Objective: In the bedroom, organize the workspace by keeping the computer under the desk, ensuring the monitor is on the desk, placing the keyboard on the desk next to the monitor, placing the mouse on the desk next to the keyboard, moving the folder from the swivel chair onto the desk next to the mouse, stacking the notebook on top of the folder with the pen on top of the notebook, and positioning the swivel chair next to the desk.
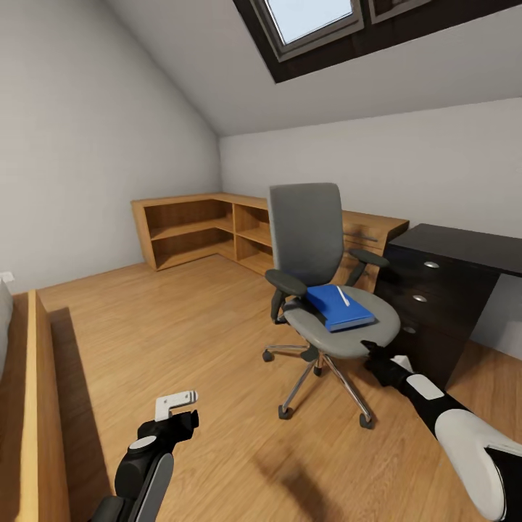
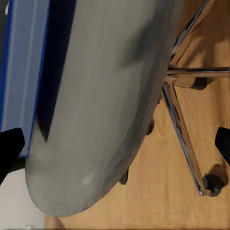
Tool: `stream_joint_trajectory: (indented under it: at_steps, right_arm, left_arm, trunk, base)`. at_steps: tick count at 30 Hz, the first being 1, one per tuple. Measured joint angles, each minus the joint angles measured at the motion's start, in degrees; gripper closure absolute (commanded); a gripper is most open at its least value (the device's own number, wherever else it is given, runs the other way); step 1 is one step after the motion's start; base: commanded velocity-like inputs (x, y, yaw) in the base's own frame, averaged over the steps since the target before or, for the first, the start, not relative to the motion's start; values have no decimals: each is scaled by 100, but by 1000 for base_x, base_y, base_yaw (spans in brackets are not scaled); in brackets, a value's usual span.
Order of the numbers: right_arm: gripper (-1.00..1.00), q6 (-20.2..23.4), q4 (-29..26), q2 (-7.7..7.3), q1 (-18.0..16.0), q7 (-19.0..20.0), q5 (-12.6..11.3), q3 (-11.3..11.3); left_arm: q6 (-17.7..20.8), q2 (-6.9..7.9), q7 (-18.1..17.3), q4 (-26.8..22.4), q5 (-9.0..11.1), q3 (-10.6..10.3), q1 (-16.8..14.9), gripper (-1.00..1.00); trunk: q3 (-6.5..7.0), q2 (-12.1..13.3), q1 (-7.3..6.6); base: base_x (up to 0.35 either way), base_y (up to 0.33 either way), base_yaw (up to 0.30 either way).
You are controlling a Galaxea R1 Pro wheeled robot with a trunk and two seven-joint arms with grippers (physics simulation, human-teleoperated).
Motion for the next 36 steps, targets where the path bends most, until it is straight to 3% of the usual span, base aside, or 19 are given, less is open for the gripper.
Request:
stream_joint_trajectory:
  at_steps: [5,25,32,36]
  right_arm:
    - [-100,350,8,-3,0,20,-79,-3]
    - [-100,397,9,-3,0,30,-81,-2]
    - [-100,375,-3,3,-5,42,-137,-120]
    - [-100,356,17,4,2,19,-30,24]
  left_arm:
    - [-7,-5,-7,0,-2,0,0,-100]
    - [-9,-9,-9,0,-2,-9,0,-100]
    - [-9,-8,-8,-2,0,-5,2,-100]
    - [-8,-8,-7,-2,1,-7,1,-100]
  trunk:
    - [0,0,-2]
    - [0,0,-3]
    - [-3,-1,-4]
    - [-15,0,0]
  base:
    - [102,0,0]
    - [210,0,2]
    - [297,0,180]
    - [115,0,253]
